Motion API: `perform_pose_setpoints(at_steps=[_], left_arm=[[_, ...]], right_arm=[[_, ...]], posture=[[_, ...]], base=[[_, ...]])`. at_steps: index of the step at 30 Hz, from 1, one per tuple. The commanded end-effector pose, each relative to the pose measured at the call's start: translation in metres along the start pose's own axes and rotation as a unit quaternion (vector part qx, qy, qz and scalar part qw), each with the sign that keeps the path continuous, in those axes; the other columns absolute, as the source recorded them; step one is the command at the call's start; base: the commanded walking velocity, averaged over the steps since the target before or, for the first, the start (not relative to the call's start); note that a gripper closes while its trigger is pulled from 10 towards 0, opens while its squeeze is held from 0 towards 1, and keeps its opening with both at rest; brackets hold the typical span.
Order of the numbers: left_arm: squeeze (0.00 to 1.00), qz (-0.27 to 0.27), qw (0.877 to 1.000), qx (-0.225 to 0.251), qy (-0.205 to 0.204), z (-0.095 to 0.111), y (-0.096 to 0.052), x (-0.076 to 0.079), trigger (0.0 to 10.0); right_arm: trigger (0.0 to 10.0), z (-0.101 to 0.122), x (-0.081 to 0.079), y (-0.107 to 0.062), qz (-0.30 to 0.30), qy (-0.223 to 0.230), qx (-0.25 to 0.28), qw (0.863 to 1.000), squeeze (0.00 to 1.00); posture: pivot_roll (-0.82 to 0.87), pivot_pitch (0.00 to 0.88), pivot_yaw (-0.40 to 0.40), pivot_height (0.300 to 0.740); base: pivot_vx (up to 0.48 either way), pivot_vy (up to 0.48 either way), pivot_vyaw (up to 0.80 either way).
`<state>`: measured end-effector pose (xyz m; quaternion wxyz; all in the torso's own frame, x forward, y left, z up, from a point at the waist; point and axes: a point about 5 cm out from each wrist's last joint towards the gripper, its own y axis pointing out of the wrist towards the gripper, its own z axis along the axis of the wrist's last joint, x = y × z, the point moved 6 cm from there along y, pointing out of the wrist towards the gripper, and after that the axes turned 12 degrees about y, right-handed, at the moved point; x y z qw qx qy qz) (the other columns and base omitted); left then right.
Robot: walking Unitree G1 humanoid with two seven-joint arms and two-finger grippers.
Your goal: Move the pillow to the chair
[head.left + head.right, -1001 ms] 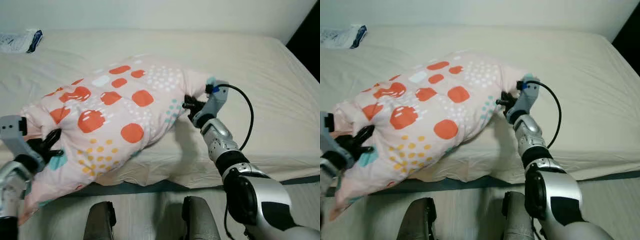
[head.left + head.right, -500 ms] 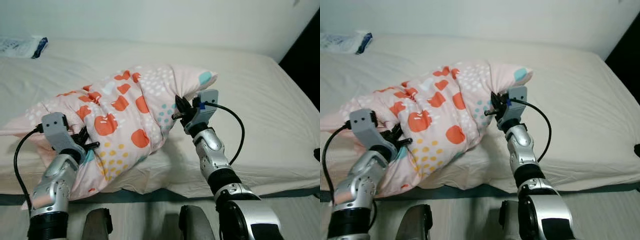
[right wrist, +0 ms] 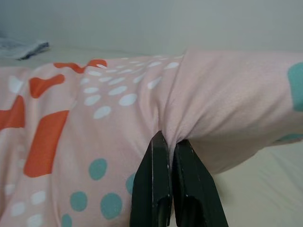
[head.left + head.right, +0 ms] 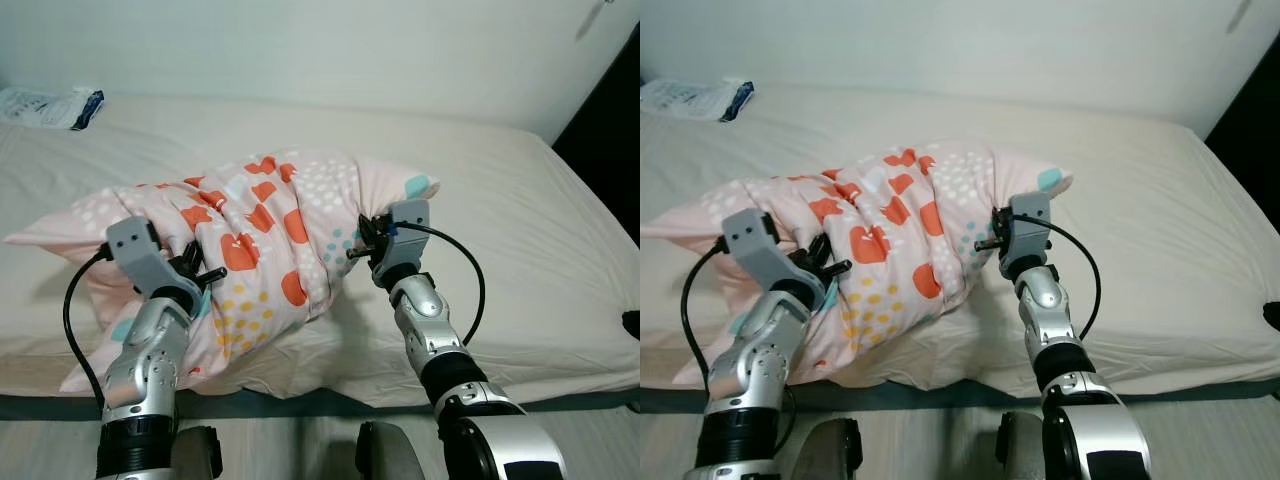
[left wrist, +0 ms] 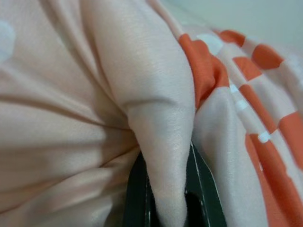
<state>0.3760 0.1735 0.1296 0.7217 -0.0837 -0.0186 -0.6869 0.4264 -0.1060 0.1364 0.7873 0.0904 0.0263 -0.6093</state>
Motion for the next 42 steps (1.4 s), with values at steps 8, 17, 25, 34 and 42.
perform_pose_setpoints(at_steps=[8,17,25,34,42], left_arm=[[0.0,-0.026,0.994,0.027,0.103,-0.003,0.002,0.022,10.0],[0.0,-0.017,0.992,0.048,0.115,0.002,0.0,0.024,10.0],[0.0,-0.026,0.994,0.06,0.088,0.002,0.002,0.031,10.0],[0.0,-0.03,0.995,0.057,0.082,0.0,0.0,0.031,10.0],[0.0,-0.038,0.995,0.039,0.079,-0.009,-0.003,0.032,10.0]], right_arm=[[10.0,-0.014,-0.002,-0.005,0.0,0.008,-0.03,1.0,0.0],[10.0,-0.015,-0.002,-0.004,-0.002,0.0,-0.032,0.999,0.0],[10.0,-0.011,-0.001,-0.002,-0.004,0.001,-0.031,1.0,0.0],[10.0,-0.008,-0.001,-0.001,-0.005,-0.001,-0.028,1.0,0.0],[10.0,-0.007,-0.005,0.001,0.004,-0.001,-0.025,1.0,0.0]], posture=[[0.03,0.0,-0.11,0.568],[0.04,0.0,-0.116,0.608],[0.03,0.0,-0.12,0.648],[0.04,0.0,-0.127,0.683],[0.04,0.0,-0.129,0.723]], base=[[0.0,0.0,0.0],[0.0,0.0,0.0],[0.0,0.0,0.0],[0.0,0.0,0.0],[0.0,0.0,0.0]])
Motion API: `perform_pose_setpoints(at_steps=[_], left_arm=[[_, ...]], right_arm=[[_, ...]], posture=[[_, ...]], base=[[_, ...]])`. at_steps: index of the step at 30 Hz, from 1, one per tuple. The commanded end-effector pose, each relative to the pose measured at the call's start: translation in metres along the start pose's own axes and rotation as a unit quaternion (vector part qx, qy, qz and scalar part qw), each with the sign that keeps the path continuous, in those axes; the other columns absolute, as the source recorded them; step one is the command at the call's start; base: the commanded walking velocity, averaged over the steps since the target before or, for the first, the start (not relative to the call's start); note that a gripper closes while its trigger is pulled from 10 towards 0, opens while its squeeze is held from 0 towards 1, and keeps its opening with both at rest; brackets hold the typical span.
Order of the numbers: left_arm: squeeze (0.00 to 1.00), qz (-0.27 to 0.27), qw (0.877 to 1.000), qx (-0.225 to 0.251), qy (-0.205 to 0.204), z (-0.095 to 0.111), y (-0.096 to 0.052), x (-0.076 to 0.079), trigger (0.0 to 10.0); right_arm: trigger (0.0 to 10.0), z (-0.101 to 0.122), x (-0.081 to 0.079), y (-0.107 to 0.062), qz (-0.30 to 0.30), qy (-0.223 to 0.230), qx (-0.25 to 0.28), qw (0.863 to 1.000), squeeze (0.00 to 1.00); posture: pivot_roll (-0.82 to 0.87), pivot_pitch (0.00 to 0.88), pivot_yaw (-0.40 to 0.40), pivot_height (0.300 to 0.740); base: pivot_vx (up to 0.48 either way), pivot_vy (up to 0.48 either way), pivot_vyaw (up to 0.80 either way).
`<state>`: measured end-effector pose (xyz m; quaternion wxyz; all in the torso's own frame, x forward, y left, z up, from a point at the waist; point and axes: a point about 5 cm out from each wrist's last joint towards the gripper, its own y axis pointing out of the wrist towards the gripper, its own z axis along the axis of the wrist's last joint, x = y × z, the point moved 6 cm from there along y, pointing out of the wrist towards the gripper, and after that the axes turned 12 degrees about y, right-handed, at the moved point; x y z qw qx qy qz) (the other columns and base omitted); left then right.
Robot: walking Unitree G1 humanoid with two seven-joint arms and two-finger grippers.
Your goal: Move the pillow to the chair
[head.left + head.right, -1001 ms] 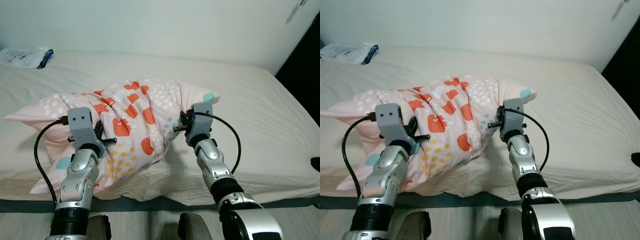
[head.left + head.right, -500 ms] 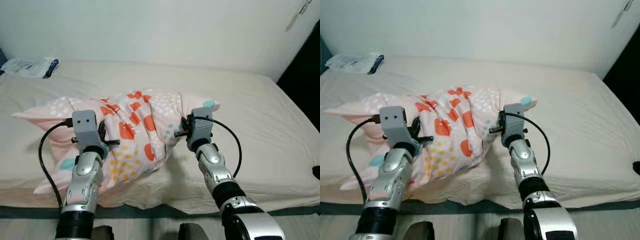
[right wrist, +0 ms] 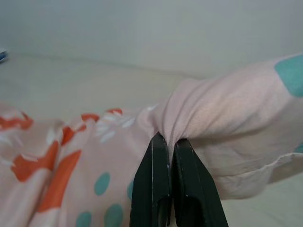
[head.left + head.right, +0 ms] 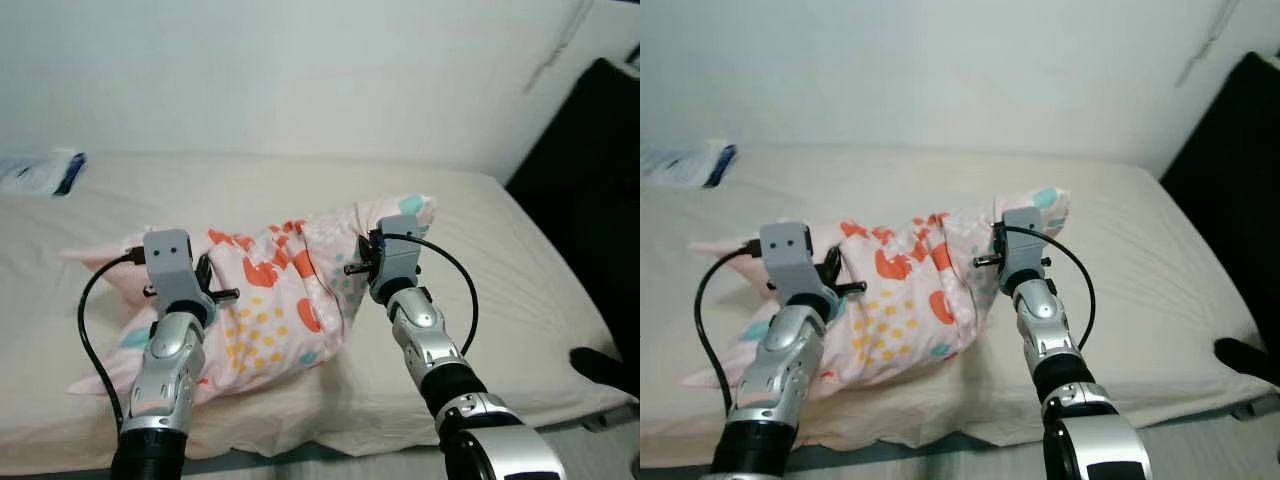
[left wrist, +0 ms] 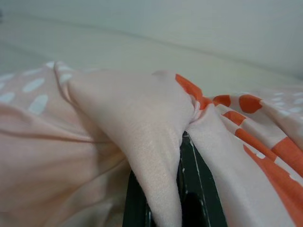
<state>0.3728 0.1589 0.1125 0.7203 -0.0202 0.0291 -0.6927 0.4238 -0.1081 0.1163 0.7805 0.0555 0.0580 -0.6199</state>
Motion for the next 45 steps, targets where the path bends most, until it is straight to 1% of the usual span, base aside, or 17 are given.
perform_pose_setpoints(at_steps=[1,5,9,14,16,19,28,35,42,45], left_arm=[[0.0,-0.038,0.999,0.036,0.01,0.015,-0.001,0.019,10.0],[0.0,-0.042,0.998,0.046,0.027,0.015,-0.002,0.021,10.0],[0.0,-0.045,0.997,0.047,0.032,0.014,-0.002,0.022,10.0],[0.0,-0.032,0.998,0.044,0.031,0.014,-0.002,0.016,10.0],[0.0,-0.027,0.998,0.041,0.028,0.013,-0.002,0.013,10.0],[0.0,-0.015,0.999,0.038,0.028,0.011,-0.003,0.006,10.0],[0.0,-0.007,0.999,0.032,0.037,0.008,-0.004,-0.003,10.0],[0.0,-0.005,0.999,0.026,0.041,0.004,-0.006,-0.003,10.0],[0.0,-0.012,0.999,0.024,0.046,0.004,-0.006,0.001,10.0],[0.0,-0.025,0.998,0.016,0.059,0.002,-0.006,0.003,10.0]], right_arm=[[10.0,0.013,-0.01,0.005,0.022,-0.005,0.02,1.0,0.0],[10.0,0.012,-0.01,0.004,0.022,-0.006,0.019,1.0,0.0],[10.0,0.011,-0.009,0.004,0.02,-0.006,0.017,1.0,0.0],[10.0,0.004,-0.013,0.004,0.027,-0.013,0.0,1.0,0.0],[10.0,0.004,-0.015,0.004,0.033,-0.014,0.002,0.999,0.0],[10.0,0.002,-0.02,0.003,0.042,-0.015,0.0,0.999,0.0],[10.0,-0.005,-0.02,0.002,0.045,-0.009,-0.016,0.999,0.0],[10.0,-0.005,-0.018,0.0,0.049,-0.002,-0.015,0.999,0.0],[10.0,-0.007,-0.018,-0.001,0.051,0.0,-0.018,0.999,0.0],[10.0,-0.009,-0.016,-0.002,0.045,0.011,-0.02,0.999,0.0]], posture=[[0.04,0.0,-0.129,0.728],[0.04,0.0,-0.128,0.74],[0.04,0.0,-0.128,0.74],[0.04,0.0,-0.131,0.74],[0.05,0.0,-0.132,0.74],[0.05,0.0,-0.134,0.74],[0.05,0.0,-0.136,0.74],[0.04,0.0,-0.14,0.74],[0.04,0.0,-0.136,0.74],[0.05,0.0,-0.122,0.74]], base=[[0.0,0.0,0.0],[0.0,0.0,0.0],[0.0,0.0,0.0],[0.0,0.0,0.0],[0.0,0.0,0.0],[0.0,0.0,0.0],[0.0,0.0,0.0],[0.0,0.0,0.0],[0.0,0.0,0.0],[0.0,0.0,0.0]])
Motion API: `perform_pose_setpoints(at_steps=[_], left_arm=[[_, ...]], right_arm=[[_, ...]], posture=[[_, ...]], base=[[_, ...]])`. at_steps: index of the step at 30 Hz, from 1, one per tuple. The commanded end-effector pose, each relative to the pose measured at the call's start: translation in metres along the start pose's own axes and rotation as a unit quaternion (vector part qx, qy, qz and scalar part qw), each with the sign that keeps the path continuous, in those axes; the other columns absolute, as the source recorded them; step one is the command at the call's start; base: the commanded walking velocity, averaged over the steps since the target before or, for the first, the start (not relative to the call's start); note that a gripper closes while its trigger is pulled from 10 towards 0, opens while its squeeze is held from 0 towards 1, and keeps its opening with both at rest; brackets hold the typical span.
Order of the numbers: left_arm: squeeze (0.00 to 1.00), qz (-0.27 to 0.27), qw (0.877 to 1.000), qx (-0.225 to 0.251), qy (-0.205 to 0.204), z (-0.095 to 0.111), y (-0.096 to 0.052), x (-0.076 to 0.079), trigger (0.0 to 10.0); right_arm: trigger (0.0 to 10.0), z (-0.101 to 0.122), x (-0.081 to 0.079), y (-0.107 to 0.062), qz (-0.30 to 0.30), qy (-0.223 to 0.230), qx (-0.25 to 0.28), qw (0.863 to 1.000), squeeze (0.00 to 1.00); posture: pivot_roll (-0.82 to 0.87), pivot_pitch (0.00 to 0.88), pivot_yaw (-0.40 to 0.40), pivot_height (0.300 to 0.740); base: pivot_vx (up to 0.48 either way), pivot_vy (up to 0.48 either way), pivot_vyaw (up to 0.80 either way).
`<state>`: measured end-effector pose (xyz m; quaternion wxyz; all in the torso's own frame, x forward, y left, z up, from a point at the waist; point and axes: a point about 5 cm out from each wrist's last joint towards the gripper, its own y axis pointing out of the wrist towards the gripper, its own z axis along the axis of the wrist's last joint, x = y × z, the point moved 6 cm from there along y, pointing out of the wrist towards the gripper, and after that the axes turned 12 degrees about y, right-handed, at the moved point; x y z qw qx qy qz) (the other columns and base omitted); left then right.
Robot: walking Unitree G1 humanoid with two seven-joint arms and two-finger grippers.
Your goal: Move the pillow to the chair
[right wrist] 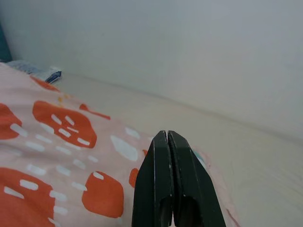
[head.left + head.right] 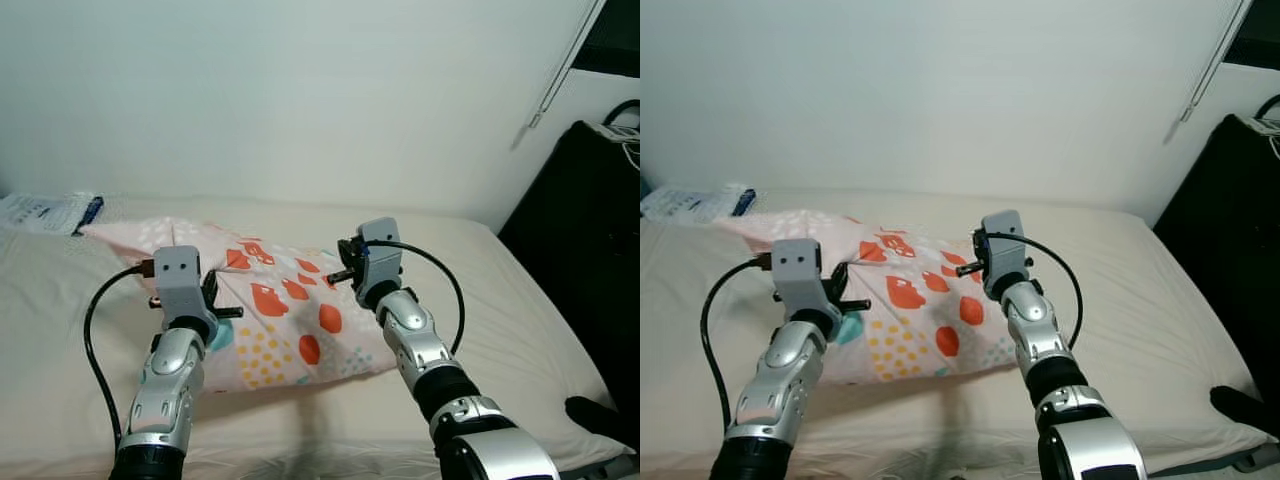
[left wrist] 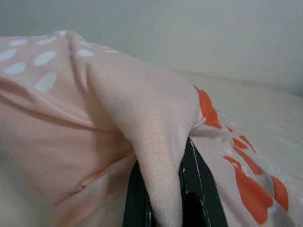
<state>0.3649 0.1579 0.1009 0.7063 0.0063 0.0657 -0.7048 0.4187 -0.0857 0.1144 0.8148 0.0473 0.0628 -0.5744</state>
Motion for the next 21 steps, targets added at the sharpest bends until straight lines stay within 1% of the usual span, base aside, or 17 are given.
perform_pose_setpoints(at_steps=[1,10,12,14,16,21], left_arm=[[0.0,-0.01,1.0,0.022,0.019,0.014,0.001,0.002,10.0],[0.0,-0.016,0.999,0.018,0.024,0.014,0.001,0.002,10.0],[0.0,-0.012,0.999,0.014,0.031,0.011,0.002,0.0,10.0],[0.0,-0.006,0.999,-0.003,0.038,0.003,0.003,-0.002,10.0],[0.0,-0.01,0.999,-0.015,0.044,-0.004,0.004,-0.001,10.0],[0.0,-0.015,0.998,-0.017,0.059,-0.006,0.003,0.003,10.0]], right_arm=[[10.0,-0.004,0.007,-0.003,-0.011,0.013,-0.006,1.0,0.0],[10.0,-0.005,0.011,-0.005,-0.022,0.028,-0.002,0.999,0.0],[10.0,-0.005,0.011,-0.005,-0.024,0.03,-0.001,0.999,0.0],[10.0,-0.007,0.013,-0.006,-0.027,0.036,-0.003,0.999,0.0],[10.0,-0.01,0.015,-0.007,-0.031,0.041,-0.008,0.999,0.0],[10.0,-0.015,0.017,-0.009,-0.036,0.042,-0.017,0.998,0.0]], posture=[[0.05,0.0,-0.122,0.74],[0.06,0.0,-0.107,0.74],[0.06,0.0,-0.102,0.74],[0.06,0.0,-0.101,0.74],[0.05,0.0,-0.104,0.74],[0.05,0.0,-0.112,0.74]], base=[[0.0,0.0,0.0],[0.0,0.0,0.0],[0.0,0.0,0.0],[0.0,0.0,0.0],[0.0,0.0,0.0],[0.0,0.0,0.0]])
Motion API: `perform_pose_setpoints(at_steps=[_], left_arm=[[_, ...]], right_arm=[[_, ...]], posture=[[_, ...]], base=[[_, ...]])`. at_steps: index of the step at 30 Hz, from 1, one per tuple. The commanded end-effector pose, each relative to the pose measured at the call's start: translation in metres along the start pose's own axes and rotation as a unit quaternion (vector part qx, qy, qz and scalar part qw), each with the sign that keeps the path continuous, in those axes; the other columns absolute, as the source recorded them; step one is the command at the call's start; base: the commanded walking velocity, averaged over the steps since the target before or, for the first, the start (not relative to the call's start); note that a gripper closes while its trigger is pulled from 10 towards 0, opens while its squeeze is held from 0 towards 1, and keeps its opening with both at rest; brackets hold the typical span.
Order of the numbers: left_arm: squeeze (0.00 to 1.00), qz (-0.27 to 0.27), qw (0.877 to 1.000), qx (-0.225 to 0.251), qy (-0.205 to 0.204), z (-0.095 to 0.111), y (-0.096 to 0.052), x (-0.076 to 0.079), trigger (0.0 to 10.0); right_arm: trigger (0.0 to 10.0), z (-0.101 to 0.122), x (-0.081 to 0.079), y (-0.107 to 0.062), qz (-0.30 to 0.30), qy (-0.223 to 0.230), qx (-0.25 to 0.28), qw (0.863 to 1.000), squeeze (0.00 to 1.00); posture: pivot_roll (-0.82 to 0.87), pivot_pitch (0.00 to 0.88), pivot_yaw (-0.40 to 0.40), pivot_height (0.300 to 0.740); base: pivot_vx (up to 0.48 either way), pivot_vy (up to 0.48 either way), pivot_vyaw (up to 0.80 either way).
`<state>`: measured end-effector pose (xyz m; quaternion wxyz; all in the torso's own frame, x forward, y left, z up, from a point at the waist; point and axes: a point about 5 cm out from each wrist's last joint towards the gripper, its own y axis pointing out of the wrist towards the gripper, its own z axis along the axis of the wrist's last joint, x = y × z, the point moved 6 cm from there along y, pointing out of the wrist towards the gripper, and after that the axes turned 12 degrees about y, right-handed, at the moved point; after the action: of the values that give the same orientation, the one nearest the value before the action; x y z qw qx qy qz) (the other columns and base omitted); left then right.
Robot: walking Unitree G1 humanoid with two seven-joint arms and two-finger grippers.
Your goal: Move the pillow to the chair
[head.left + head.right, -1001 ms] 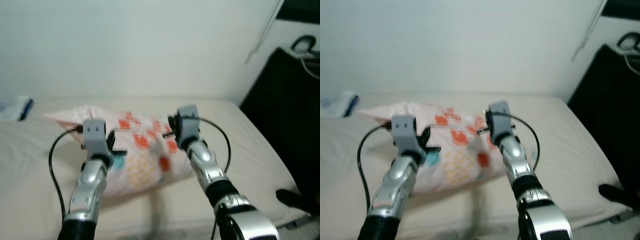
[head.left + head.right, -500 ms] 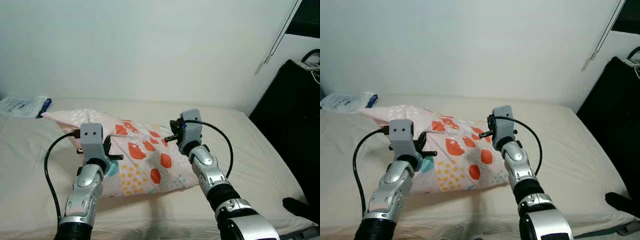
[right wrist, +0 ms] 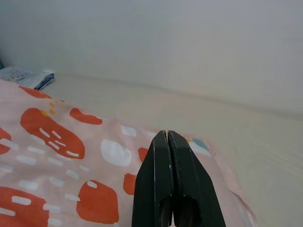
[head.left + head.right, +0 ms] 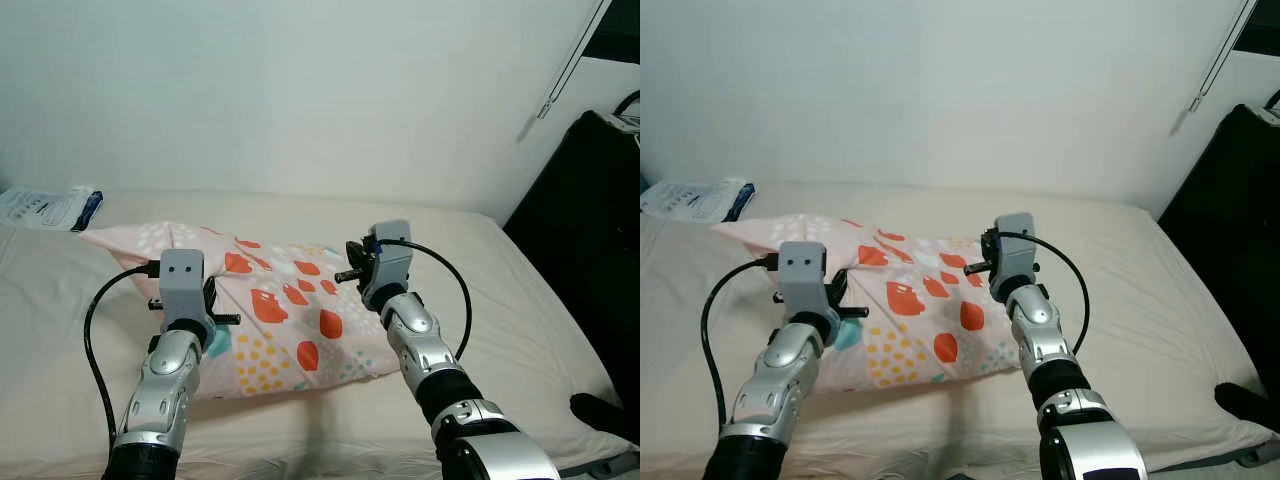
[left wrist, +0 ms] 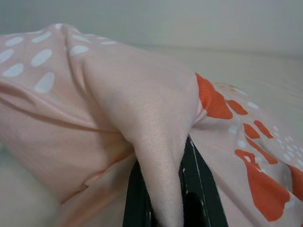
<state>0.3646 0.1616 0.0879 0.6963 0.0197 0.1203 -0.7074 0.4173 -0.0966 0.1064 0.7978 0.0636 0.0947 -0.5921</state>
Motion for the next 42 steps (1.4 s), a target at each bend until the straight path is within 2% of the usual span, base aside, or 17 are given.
perform_pose_setpoints(at_steps=[1,12,15,21,22,23,24,26,27,28,36,37,38,39,40,42], left_arm=[[0.0,-0.006,1.0,0.011,0.012,0.007,0.002,0.005,10.0],[0.0,-0.013,1.0,-0.014,0.024,-0.004,0.003,0.006,10.0],[0.0,-0.033,0.998,-0.032,0.043,-0.016,0.0,0.012,10.0],[0.0,-0.044,0.997,-0.026,0.056,-0.016,-0.002,0.014,10.0],[0.0,-0.048,0.997,-0.025,0.061,-0.016,-0.002,0.015,4.7],[0.0,-0.051,0.996,-0.025,0.064,-0.017,-0.002,0.016,4.7],[0.0,-0.051,0.996,-0.026,0.065,-0.018,-0.002,0.016,4.1],[0.0,-0.052,0.996,-0.027,0.065,-0.018,-0.002,0.017,4.1],[0.0,-0.054,0.996,-0.027,0.065,-0.018,-0.002,0.017,2.7],[0.0,-0.06,0.996,-0.025,0.061,-0.018,-0.002,0.02,0.0],[0.0,-0.063,0.996,-0.023,0.056,-0.016,-0.001,0.023,0.0],[0.0,-0.06,0.996,-0.025,0.058,-0.016,-0.001,0.023,1.3],[0.0,-0.052,0.996,-0.03,0.065,-0.018,0.0,0.021,9.5],[0.0,-0.052,0.996,-0.03,0.065,-0.018,0.0,0.021,9.5],[0.0,-0.045,0.996,-0.034,0.071,-0.02,0.0,0.019,10.0],[0.0,-0.037,0.995,-0.04,0.078,-0.022,0.0,0.016,10.0]], right_arm=[[10.0,-0.009,0.007,-0.004,-0.012,0.006,-0.016,1.0,0.0],[10.0,-0.011,0.009,-0.004,-0.015,0.007,-0.021,1.0,0.0],[10.0,-0.011,0.012,-0.003,-0.021,0.006,-0.024,0.999,0.0],[10.0,-0.01,0.014,-0.004,-0.026,0.004,-0.023,0.999,0.0],[10.0,-0.01,0.014,-0.003,-0.026,0.003,-0.024,0.999,0.0],[10.0,-0.01,0.014,-0.003,-0.027,0.003,-0.024,0.999,0.0],[10.0,-0.01,0.015,-0.004,-0.028,0.002,-0.024,0.999,0.0],[10.0,-0.01,0.015,-0.004,-0.028,0.001,-0.024,0.999,0.0],[10.0,-0.009,0.016,-0.004,-0.029,0.001,-0.024,0.999,0.0],[10.0,-0.009,0.018,-0.004,-0.031,0.0,-0.024,0.999,0.0],[10.0,-0.008,0.02,-0.004,-0.034,-0.002,-0.026,0.999,0.0],[10.0,-0.008,0.019,-0.003,-0.034,-0.003,-0.027,0.999,0.0],[10.0,-0.009,0.019,-0.003,-0.034,-0.003,-0.028,0.999,0.0],[10.0,-0.009,0.019,-0.003,-0.034,-0.003,-0.028,0.999,0.0],[10.0,-0.009,0.019,-0.003,-0.034,-0.004,-0.029,0.999,0.0],[10.0,-0.01,0.018,-0.003,-0.034,-0.004,-0.03,0.999,0.0]], posture=[[0.05,0.0,-0.112,0.74],[0.05,0.0,-0.12,0.74],[0.05,0.0,-0.119,0.74],[0.05,0.0,-0.119,0.74],[0.04,0.0,-0.119,0.74],[0.04,0.0,-0.119,0.74],[0.04,0.0,-0.119,0.74],[0.04,0.0,-0.119,0.74],[0.04,0.0,-0.119,0.74],[0.04,0.0,-0.122,0.74],[0.04,0.0,-0.126,0.74],[0.04,0.0,-0.127,0.74],[0.04,0.0,-0.127,0.74],[0.04,0.0,-0.127,0.74],[0.04,0.0,-0.128,0.74],[0.04,0.0,-0.128,0.74]], base=[[0.0,0.0,0.0],[0.0,0.0,0.0],[0.0,0.0,0.0],[0.0,0.0,0.0],[0.0,0.0,0.0],[0.0,0.0,0.0],[0.0,0.0,0.0],[0.0,0.0,0.0],[0.0,0.0,0.0],[0.0,0.0,0.0],[0.0,0.0,0.0],[0.0,0.0,0.0],[0.0,0.0,0.0],[0.0,0.0,0.0],[0.0,0.0,0.0],[0.0,0.0,0.0]])
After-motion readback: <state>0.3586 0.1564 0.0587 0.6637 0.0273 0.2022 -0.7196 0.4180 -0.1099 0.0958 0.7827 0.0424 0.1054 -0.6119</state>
